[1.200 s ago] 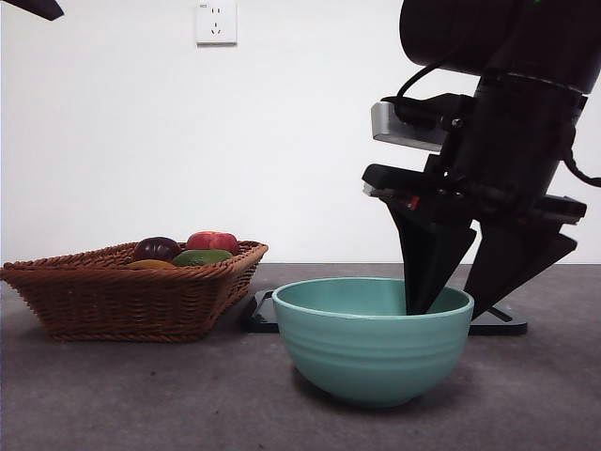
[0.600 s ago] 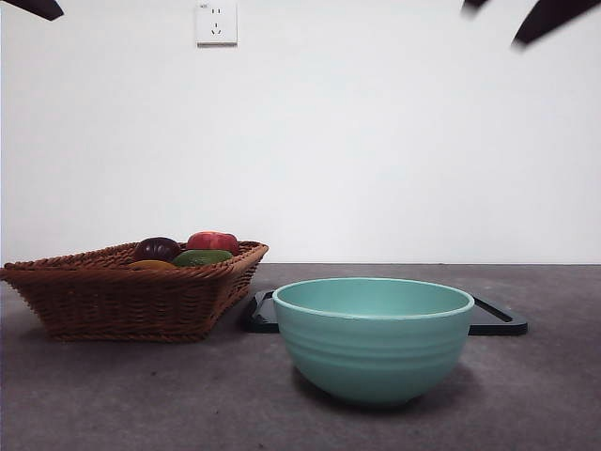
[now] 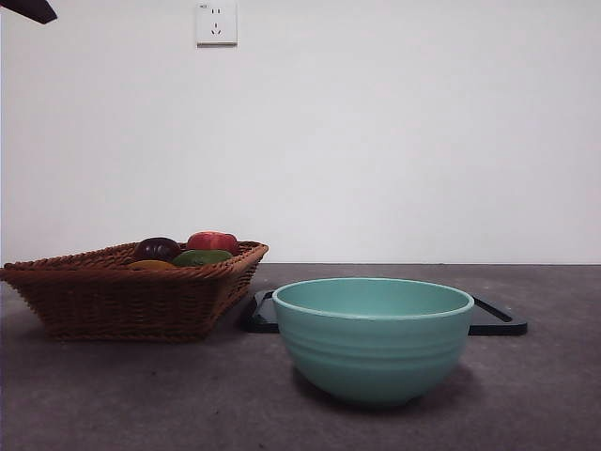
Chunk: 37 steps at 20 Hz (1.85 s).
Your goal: Pick up the wifruite, put it on the bowl, pick up the plate, put it on desk
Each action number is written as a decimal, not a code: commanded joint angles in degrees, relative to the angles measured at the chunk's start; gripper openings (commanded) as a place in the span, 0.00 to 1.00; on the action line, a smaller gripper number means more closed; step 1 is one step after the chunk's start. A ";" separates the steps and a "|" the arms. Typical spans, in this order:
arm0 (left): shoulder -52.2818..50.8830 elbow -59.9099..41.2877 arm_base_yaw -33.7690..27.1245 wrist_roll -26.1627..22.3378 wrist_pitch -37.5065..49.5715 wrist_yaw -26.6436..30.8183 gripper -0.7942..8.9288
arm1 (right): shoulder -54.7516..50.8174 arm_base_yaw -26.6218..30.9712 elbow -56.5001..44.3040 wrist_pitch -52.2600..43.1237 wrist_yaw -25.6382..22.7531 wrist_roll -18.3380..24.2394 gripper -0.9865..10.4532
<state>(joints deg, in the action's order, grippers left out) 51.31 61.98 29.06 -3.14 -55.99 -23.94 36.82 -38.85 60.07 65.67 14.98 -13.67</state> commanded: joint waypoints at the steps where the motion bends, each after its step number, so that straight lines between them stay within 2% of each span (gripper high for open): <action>1: 0.31 0.63 0.37 -0.22 0.20 -0.13 0.53 | 0.57 -0.39 0.70 -0.42 0.00 0.59 0.32; 3: 0.31 0.63 0.37 -0.22 0.22 -0.13 0.52 | 0.55 -0.39 0.70 -0.42 0.00 0.59 0.31; 4: 0.31 0.63 0.37 -0.24 0.22 -0.13 0.47 | 0.55 -0.39 0.70 -0.42 0.00 0.63 0.29; 5: 0.31 0.63 0.37 -0.24 0.26 -0.13 0.35 | 0.52 -0.39 0.70 -0.42 -0.02 0.70 0.18; 6: 0.31 0.63 0.37 -0.26 0.31 -0.13 0.18 | 0.52 -0.39 0.70 -0.44 -0.02 1.09 0.08; 7: 0.31 0.63 0.37 -0.26 0.28 -0.13 0.09 | 0.52 -0.39 0.70 -0.44 0.00 1.29 0.10; 22: 0.31 0.63 0.37 -0.26 0.52 -0.13 0.10 | 0.50 -0.39 0.70 -0.50 0.00 1.05 0.10; 23: 0.15 0.63 0.37 -0.74 0.66 -0.07 0.10 | 0.48 -0.39 0.70 -0.50 0.00 1.05 0.10; 25: -2.27 0.57 -1.81 -5.51 2.58 4.61 0.10 | 0.50 -0.39 0.70 -0.50 0.00 1.05 0.10; 27: -6.67 -0.96 -7.80 -5.66 12.83 6.51 0.10 | 0.48 -0.39 0.70 -0.50 0.00 1.05 0.10; 28: -9.51 -3.26 -11.13 -5.73 21.09 6.56 0.10 | 0.48 -0.39 0.70 -0.50 0.00 1.05 0.10; 30: -16.31 -10.58 -18.01 -6.51 38.07 7.76 0.10 | 0.50 -0.39 0.70 -0.50 0.00 1.05 0.10; 32: -23.21 -19.26 -23.39 -6.56 51.19 12.15 0.10 | 0.48 -0.39 0.70 -0.50 0.00 1.05 0.10; 34: -29.00 -27.58 -26.95 -6.54 58.99 18.60 0.10 | 0.48 -0.39 0.70 -0.50 0.00 1.05 0.10; 37: -34.62 -36.06 -29.27 -6.54 61.59 23.98 0.10 | 0.48 -0.39 0.70 -0.50 0.00 1.05 0.10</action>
<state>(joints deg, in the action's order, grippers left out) 17.06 27.40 -0.05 -8.99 5.45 -0.75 36.99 -38.85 60.07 65.60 14.98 -13.26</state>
